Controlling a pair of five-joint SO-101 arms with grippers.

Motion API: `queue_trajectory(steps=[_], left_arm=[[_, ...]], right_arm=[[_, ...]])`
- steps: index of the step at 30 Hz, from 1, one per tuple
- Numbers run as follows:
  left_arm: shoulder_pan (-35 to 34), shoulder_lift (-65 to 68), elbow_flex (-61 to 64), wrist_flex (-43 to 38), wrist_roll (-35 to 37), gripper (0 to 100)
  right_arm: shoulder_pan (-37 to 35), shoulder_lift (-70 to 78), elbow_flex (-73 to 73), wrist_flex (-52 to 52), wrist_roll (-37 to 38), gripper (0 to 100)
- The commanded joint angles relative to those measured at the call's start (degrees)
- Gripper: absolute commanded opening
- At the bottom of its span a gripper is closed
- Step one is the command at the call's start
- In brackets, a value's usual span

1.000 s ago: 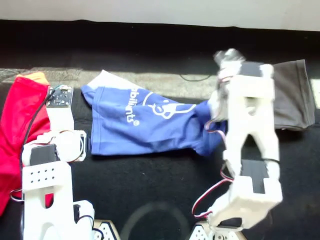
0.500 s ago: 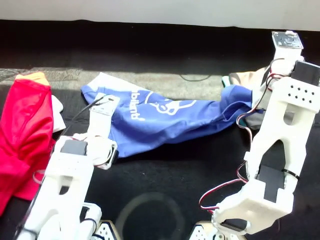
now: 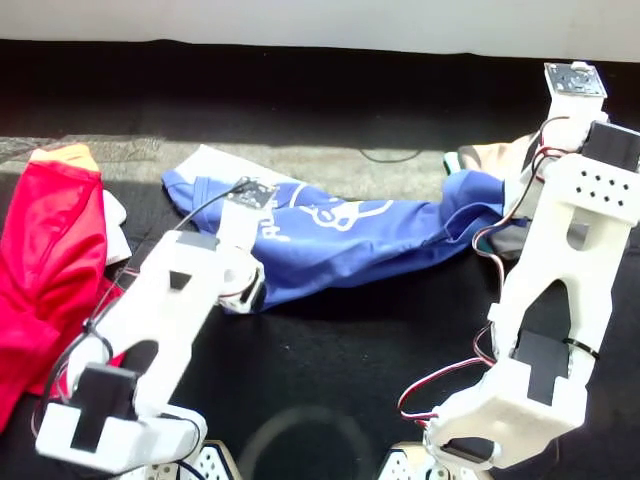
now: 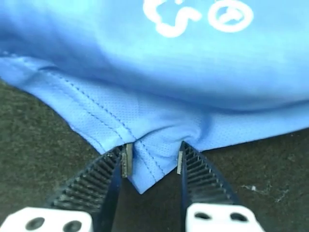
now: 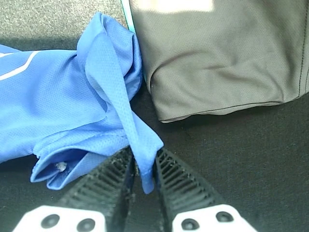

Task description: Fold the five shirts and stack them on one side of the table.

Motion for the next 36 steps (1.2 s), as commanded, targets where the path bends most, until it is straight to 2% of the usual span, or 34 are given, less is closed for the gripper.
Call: queue_trajectory(steps=[1,13,17,25,33,36], left_arm=[[-1.5,2.6,-3.3,0.7,-0.1,16],[-1.5,-8.0,-3.6,10.6,0.0,16],[-1.5,-8.2,-2.0,10.2,0.0,16],[-3.7,-8.2,4.5,2.4,-0.1,16],[-3.2,-8.2,4.5,1.9,1.1,16],[-0.6,-8.4,4.4,1.8,1.1,8]], right_arm=[[-0.1,-3.2,-2.2,-0.7,0.8,0.5],[-0.2,-3.1,-2.2,-0.7,0.8,0.5],[-0.2,-3.1,-2.2,-0.7,0.8,0.5],[-0.2,-3.1,-2.2,-0.5,0.8,0.5],[-0.4,-3.1,-2.2,-0.4,0.6,0.5],[-0.4,-3.5,-2.2,-0.4,0.5,0.5]])
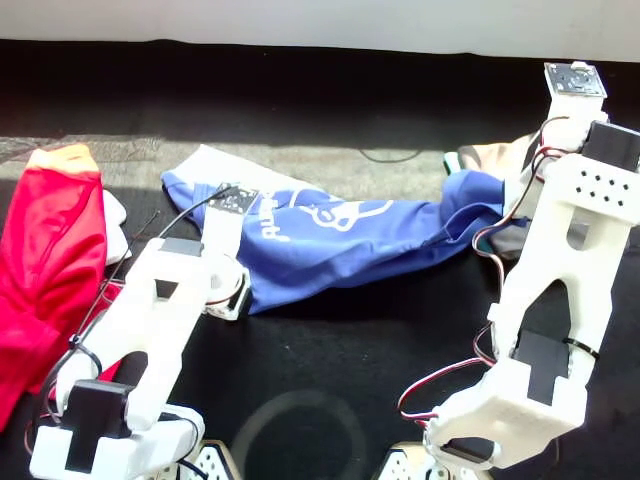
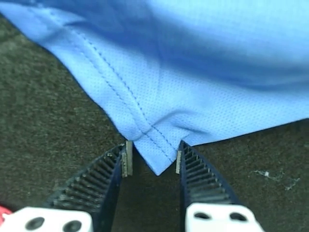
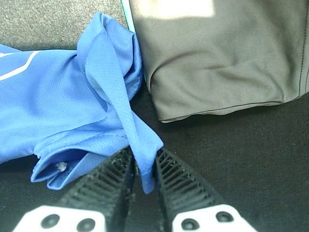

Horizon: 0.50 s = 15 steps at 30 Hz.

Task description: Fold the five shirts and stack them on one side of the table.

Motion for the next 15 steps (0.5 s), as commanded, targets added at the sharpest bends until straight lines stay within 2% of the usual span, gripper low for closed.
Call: queue_trajectory(steps=[1,2,8,11,15], left_arm=[[3.4,-2.6,0.0,-0.8,0.4,3],[4.4,-2.7,-0.4,-0.8,0.4,0],[7.9,-2.8,-6.2,1.0,0.4,1],[7.3,-2.8,-14.4,7.8,0.4,1],[4.6,-2.9,-31.1,20.8,0.4,1]], right_arm=[[-0.4,-3.6,-2.2,-0.3,0.5,0.5],[-0.4,-3.6,-2.2,-0.3,0.5,0.5],[-0.3,-3.4,-2.0,0.6,0.2,0.5],[0.0,-3.7,-3.0,0.0,-3.1,0.5],[-0.2,-6.5,-9.1,-4.2,-6.4,0.5]])
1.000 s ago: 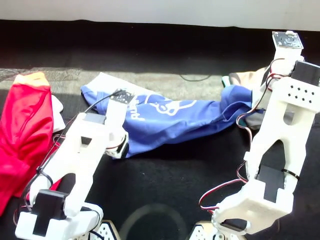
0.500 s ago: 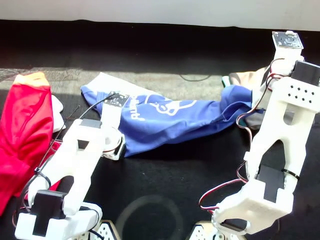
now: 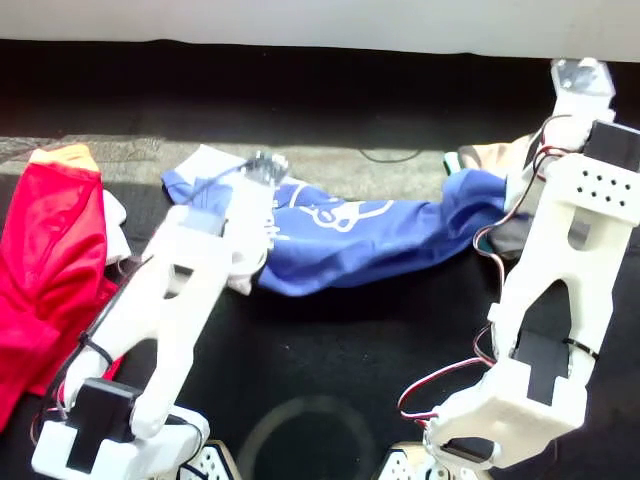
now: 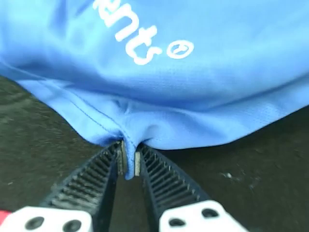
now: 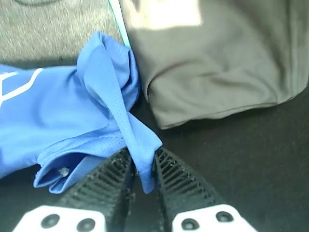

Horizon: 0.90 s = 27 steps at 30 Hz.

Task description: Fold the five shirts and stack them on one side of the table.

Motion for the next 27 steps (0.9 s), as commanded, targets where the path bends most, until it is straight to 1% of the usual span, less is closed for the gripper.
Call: queue_trajectory(steps=[1,5,10,15,20,27], left_arm=[[-2.9,-2.5,-17.5,11.3,0.3,1],[-6.2,-2.3,-34.8,21.6,0.3,1],[-7.1,-2.3,-49.9,29.6,0.2,1],[-7.2,-2.4,-62.1,34.4,0.2,1],[-7.4,-2.4,-73.1,38.2,0.1,1],[-14.7,-2.5,-84.4,38.9,0.1,1]], right_arm=[[-0.2,-6.3,-7.5,-3.9,-3.5,0.5],[-0.7,-7.4,-13.1,-6.2,-4.3,0.5],[-2.3,-7.7,-20.4,-6.8,-4.3,0.5],[-5.1,-7.7,-31.9,-6.3,-4.3,0.5],[-5.1,-7.8,-40.5,-6.2,-4.3,0.5],[-3.6,-7.8,-51.6,-6.2,-4.2,0.5]])
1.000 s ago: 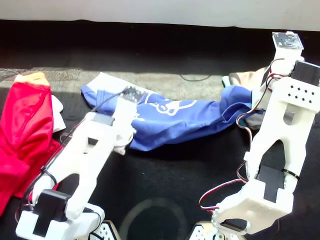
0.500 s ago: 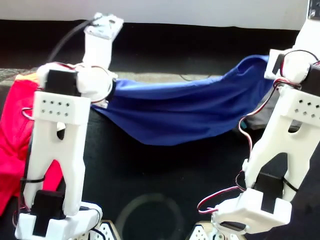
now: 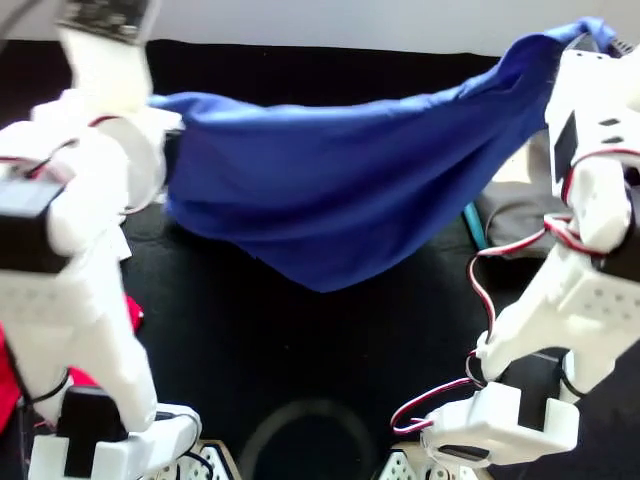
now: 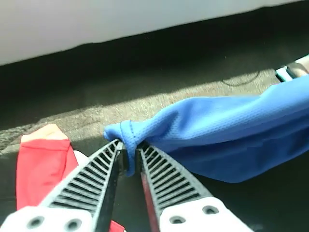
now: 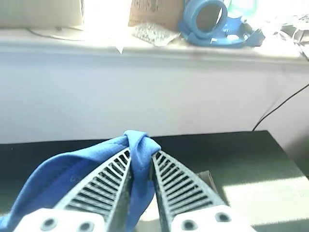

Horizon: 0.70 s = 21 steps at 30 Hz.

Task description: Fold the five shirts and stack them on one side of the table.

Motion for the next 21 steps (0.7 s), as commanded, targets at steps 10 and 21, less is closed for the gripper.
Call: queue_trajectory(steps=[10,21], left_arm=[[-4.3,-4.7,-7.7,0.7,0.4,1],[-3.7,-15.0,-5.2,0.7,0.4,1]], right_arm=[[2.0,-2.6,-18.6,-0.7,-0.4,0.5],[1.9,-11.9,-22.5,1.7,-0.4,0.5]])
